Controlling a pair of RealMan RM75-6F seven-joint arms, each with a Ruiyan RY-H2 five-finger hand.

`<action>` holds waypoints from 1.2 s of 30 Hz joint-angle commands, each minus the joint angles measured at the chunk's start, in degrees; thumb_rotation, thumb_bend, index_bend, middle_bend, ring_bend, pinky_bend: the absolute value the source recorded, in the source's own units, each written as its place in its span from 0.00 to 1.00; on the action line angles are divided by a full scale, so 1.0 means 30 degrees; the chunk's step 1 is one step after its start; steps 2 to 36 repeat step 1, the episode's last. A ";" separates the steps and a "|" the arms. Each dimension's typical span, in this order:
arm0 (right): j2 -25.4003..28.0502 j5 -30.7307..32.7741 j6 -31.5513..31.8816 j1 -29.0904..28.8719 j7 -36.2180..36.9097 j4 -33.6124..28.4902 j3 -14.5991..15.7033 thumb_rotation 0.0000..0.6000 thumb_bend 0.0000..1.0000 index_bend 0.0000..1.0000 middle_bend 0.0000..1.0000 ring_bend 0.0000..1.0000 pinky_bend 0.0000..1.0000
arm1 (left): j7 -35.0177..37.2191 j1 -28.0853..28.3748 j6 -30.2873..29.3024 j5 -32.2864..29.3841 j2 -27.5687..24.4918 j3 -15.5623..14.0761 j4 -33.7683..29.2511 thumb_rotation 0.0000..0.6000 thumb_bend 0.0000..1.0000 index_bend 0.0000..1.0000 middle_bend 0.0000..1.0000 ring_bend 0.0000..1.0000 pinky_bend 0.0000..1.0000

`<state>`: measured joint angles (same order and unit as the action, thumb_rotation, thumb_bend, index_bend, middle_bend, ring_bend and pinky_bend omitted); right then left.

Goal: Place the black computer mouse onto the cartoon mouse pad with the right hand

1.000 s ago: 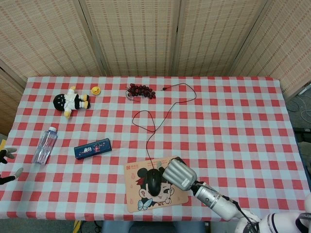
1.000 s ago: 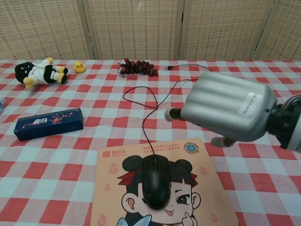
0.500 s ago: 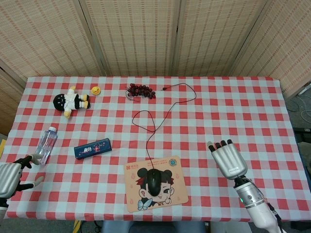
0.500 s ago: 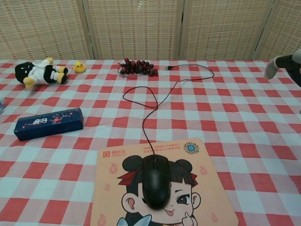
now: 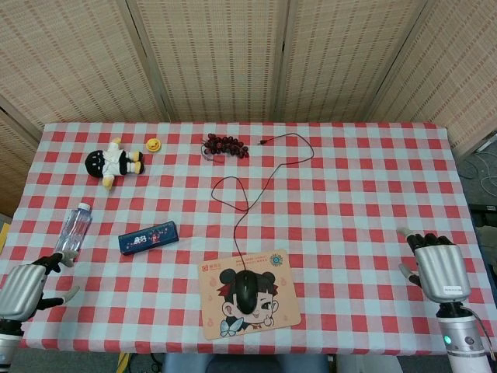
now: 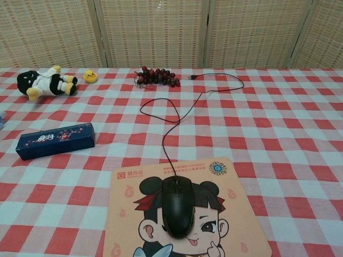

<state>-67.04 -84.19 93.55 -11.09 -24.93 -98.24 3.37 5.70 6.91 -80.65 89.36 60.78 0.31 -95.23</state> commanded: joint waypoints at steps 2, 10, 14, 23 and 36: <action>-0.0122 -0.0448 0.0954 0.1110 0.2348 0.1668 -0.0207 1.00 0.00 0.30 0.55 0.48 0.56 | -0.0101 -0.0005 -0.0019 -0.0055 0.0087 -0.0012 -0.0045 1.00 0.23 0.38 0.43 0.47 0.65; -0.0122 -0.0448 0.0954 0.1110 0.2348 0.1668 -0.0207 1.00 0.00 0.30 0.55 0.48 0.56 | -0.0101 -0.0005 -0.0019 -0.0055 0.0087 -0.0012 -0.0045 1.00 0.23 0.38 0.43 0.47 0.65; -0.0122 -0.0448 0.0954 0.1110 0.2348 0.1668 -0.0207 1.00 0.00 0.30 0.55 0.48 0.56 | -0.0101 -0.0005 -0.0019 -0.0055 0.0087 -0.0012 -0.0045 1.00 0.23 0.38 0.43 0.47 0.65; -0.0122 -0.0448 0.0954 0.1110 0.2348 0.1668 -0.0207 1.00 0.00 0.30 0.55 0.48 0.56 | -0.0101 -0.0005 -0.0019 -0.0055 0.0087 -0.0012 -0.0045 1.00 0.23 0.38 0.43 0.47 0.65; -0.0122 -0.0448 0.0954 0.1110 0.2348 0.1668 -0.0207 1.00 0.00 0.30 0.55 0.48 0.56 | -0.0101 -0.0005 -0.0019 -0.0055 0.0087 -0.0012 -0.0045 1.00 0.23 0.38 0.43 0.47 0.65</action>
